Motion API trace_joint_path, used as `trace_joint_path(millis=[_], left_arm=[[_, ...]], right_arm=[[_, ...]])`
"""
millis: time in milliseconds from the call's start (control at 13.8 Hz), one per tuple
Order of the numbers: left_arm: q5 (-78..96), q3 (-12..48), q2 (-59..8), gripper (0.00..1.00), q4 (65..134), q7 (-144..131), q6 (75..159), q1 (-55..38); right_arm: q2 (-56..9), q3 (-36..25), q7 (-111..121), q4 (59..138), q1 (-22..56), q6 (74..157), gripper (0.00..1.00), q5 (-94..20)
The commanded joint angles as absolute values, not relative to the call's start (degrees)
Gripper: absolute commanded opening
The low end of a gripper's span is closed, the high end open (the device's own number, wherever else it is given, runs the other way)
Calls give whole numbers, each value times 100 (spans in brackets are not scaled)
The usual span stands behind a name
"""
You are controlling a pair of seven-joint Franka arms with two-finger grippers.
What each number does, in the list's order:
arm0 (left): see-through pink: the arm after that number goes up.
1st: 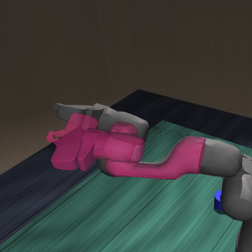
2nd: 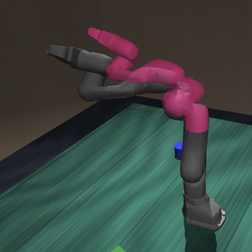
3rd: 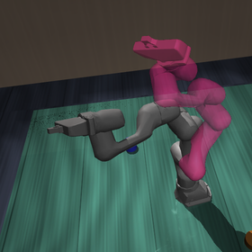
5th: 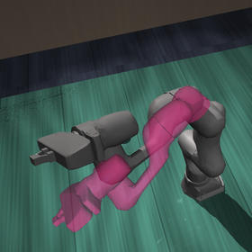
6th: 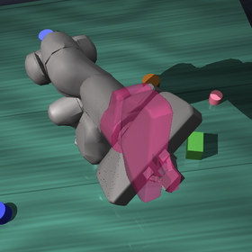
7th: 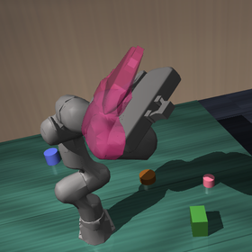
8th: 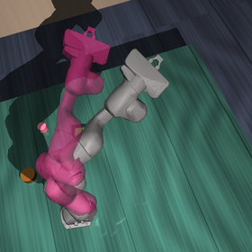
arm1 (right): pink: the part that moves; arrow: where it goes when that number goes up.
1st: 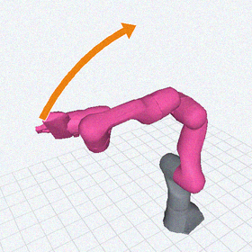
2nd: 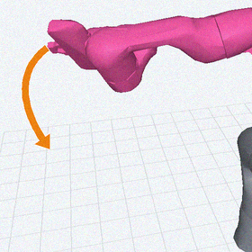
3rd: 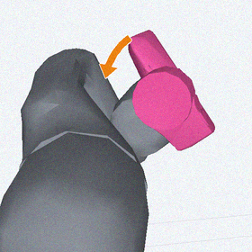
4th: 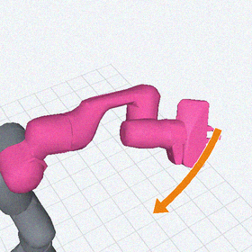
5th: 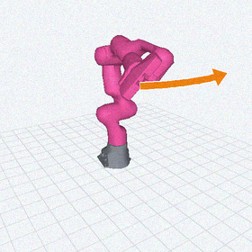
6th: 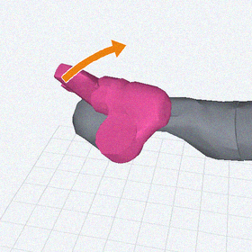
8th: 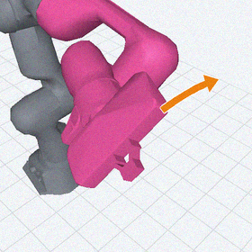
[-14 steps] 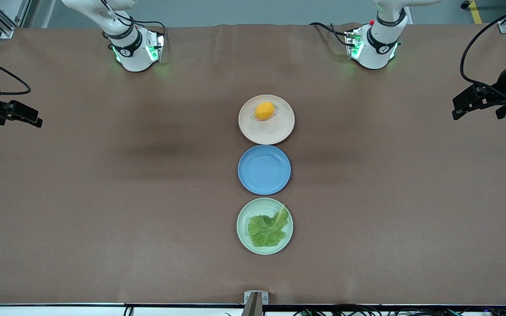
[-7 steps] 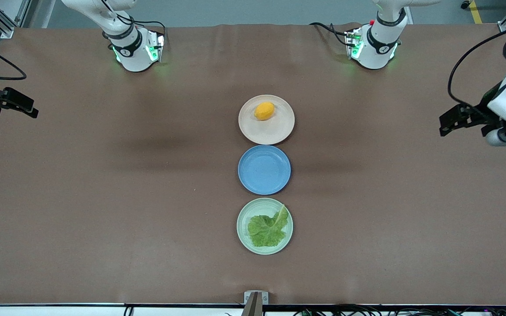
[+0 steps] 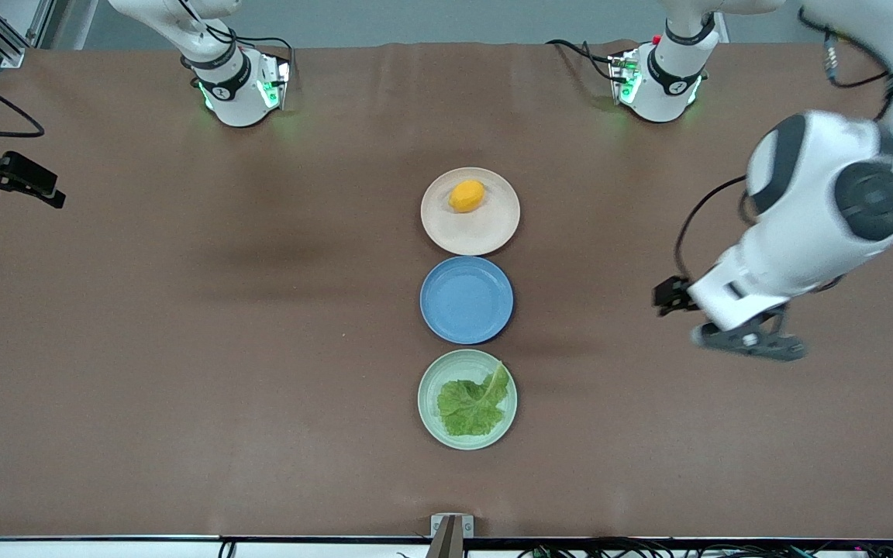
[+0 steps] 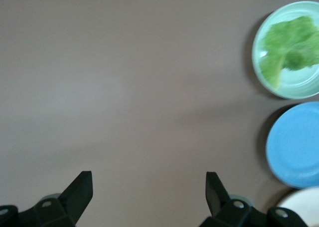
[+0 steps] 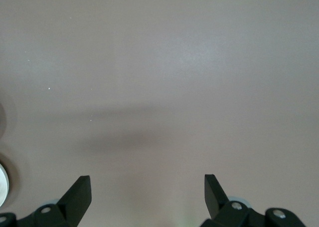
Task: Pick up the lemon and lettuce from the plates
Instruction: 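Reach the left gripper over the lettuce leaf on the green plate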
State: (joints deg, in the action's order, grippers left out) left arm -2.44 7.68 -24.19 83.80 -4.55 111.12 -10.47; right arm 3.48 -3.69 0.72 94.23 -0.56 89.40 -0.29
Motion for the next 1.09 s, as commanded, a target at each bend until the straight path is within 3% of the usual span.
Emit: trace_joint_path(millis=[0, 435, 1016], left_arm=[[-184, 747, -3074, 100, 8130, -448, 11801, -1562], [-167, 756, -4095, 98, 7989, -344, 13419, -2118], [-184, 738, -4579, 91, 7937, -343, 14291, -2487]], right_arm=[[545, -378, 211, 9642, -97, 9070, 100, -114], [536, -378, 237, 9642, -79, 9167, 100, -114], [554, -378, 343, 9712, -70, 9123, 100, -114]])
